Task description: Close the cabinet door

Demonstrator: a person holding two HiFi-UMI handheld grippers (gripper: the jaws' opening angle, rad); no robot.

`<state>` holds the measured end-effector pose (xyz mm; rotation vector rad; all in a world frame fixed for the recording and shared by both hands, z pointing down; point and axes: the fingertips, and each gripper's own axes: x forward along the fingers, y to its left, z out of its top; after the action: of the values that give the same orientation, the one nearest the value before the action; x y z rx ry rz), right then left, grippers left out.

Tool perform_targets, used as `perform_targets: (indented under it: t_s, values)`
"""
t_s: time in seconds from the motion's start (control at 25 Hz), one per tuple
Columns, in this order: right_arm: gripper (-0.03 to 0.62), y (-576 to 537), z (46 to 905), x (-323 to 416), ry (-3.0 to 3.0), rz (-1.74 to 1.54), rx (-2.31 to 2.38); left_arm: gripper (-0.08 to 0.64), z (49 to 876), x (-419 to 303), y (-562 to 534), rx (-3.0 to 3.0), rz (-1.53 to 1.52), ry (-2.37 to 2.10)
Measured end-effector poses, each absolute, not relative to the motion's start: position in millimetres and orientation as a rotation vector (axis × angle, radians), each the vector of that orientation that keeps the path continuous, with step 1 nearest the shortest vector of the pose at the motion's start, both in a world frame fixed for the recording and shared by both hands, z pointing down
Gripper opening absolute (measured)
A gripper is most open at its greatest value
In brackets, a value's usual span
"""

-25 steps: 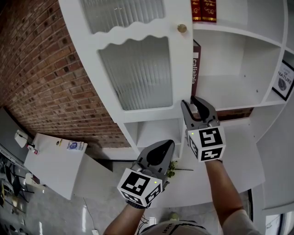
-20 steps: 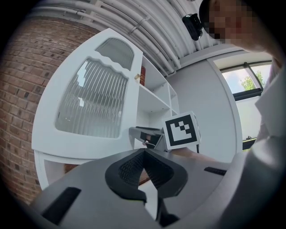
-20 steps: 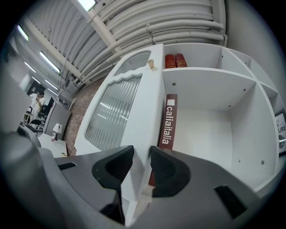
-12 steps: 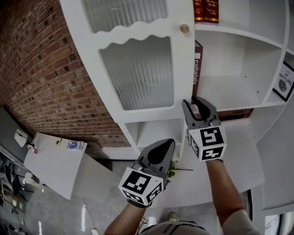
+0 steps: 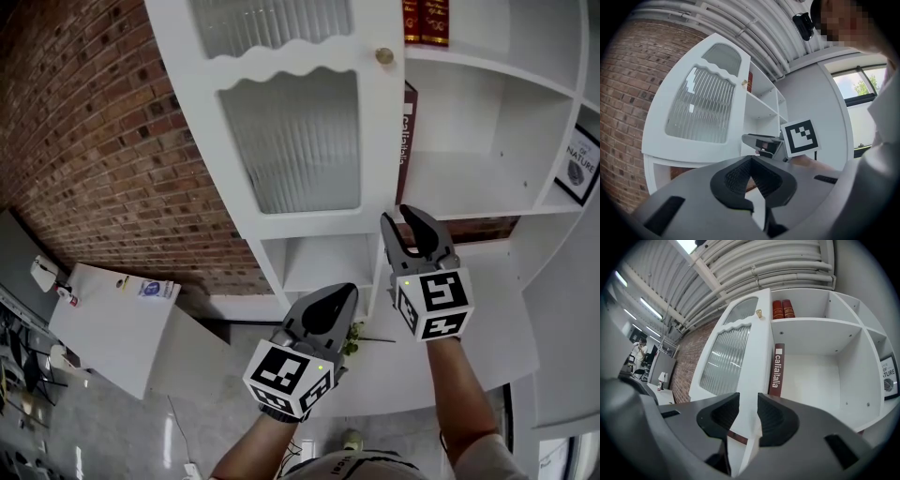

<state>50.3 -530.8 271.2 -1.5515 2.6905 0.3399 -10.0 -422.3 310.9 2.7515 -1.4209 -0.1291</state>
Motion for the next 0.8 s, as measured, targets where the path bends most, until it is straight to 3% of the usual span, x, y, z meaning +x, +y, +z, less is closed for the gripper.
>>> perform_targets:
  t_s: [0.16, 0.56, 0.8]
  values:
    - [0.121, -502, 280, 45, 2.713, 0.278, -1.494, 0.011, 311, -13, -410, 2.751, -0.13, -1.424]
    - [0.042, -433, 300, 27, 2.738, 0.19, -1.431, 0.011, 309, -29, -371, 2.743, -0.146, -1.437]
    - [0.034, -394, 310, 10, 2.748, 0.163, -1.424, 0.011, 308, -42, -344, 2.743, -0.165, -1.44]
